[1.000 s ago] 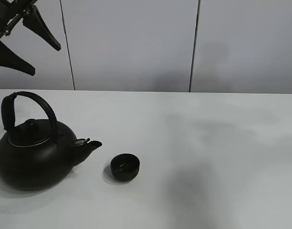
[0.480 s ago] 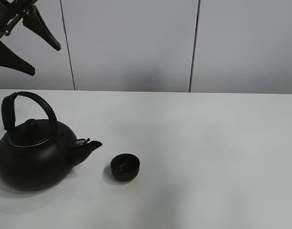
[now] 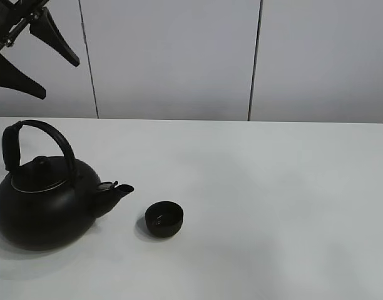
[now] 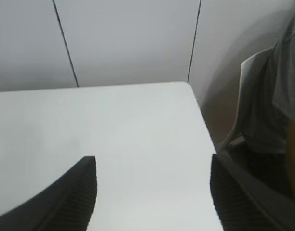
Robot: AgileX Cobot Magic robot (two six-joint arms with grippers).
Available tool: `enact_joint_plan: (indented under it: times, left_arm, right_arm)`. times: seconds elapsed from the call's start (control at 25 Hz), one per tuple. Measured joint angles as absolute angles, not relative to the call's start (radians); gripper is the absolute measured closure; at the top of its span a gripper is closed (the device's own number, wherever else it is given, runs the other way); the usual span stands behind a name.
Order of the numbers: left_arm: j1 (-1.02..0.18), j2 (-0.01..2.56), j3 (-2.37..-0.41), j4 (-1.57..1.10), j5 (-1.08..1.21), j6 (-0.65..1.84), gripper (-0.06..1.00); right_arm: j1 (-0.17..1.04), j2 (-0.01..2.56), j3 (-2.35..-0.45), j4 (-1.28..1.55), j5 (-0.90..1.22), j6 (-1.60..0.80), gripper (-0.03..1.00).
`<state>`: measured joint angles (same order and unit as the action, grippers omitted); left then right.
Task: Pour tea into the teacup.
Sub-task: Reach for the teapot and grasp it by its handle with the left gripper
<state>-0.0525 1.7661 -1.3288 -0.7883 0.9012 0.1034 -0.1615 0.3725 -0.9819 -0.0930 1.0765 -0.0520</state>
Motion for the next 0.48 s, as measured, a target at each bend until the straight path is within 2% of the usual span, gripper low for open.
enact_joint_plan:
  times: [0.24, 0.48]
  left_arm:
    - [-0.053, 1.766, -1.329, -0.788, 0.901, 0.103, 0.47]
    - [-0.053, 1.766, -1.329, -0.788, 0.901, 0.103, 0.47]
  right_arm:
    - [-0.162, 0.171, -0.678, -0.011, 1.072, -0.052, 0.5]
    - [-0.162, 0.074, -0.544, 0.02, 1.073, -0.064, 0.5]
